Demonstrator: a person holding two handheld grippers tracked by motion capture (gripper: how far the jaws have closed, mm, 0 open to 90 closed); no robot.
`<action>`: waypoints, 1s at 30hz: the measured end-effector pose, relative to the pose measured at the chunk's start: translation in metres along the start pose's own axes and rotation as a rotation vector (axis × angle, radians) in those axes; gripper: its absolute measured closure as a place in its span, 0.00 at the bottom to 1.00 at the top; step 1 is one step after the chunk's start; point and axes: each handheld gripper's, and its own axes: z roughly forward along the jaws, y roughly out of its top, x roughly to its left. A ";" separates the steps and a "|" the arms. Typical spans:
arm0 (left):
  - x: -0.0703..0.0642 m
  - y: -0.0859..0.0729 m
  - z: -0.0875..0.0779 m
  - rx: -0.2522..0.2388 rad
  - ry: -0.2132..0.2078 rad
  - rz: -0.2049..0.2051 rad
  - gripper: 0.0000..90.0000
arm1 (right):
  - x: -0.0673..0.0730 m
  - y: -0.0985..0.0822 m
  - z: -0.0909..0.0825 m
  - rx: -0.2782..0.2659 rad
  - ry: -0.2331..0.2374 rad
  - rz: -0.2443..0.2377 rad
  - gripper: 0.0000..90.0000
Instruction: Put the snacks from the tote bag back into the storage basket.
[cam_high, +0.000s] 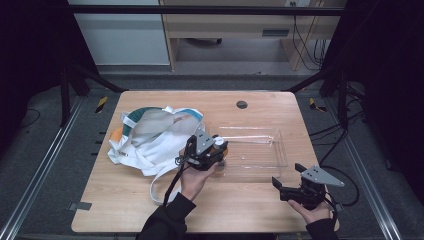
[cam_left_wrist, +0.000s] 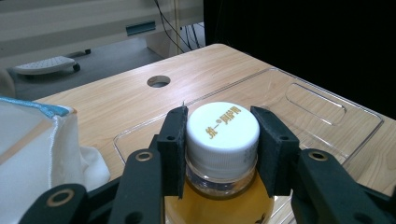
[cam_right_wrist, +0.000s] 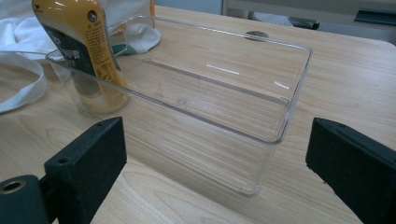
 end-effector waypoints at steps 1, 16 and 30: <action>0.001 0.000 0.000 -0.002 -0.003 -0.003 0.65 | 0.000 0.000 0.000 0.000 0.000 0.000 0.06; 0.010 0.006 -0.016 -0.001 -0.052 0.040 0.46 | 0.000 0.000 0.000 0.001 -0.006 -0.001 0.06; 0.032 0.004 -0.053 0.026 -0.073 0.099 0.39 | -0.001 0.000 0.000 0.000 -0.013 0.000 0.06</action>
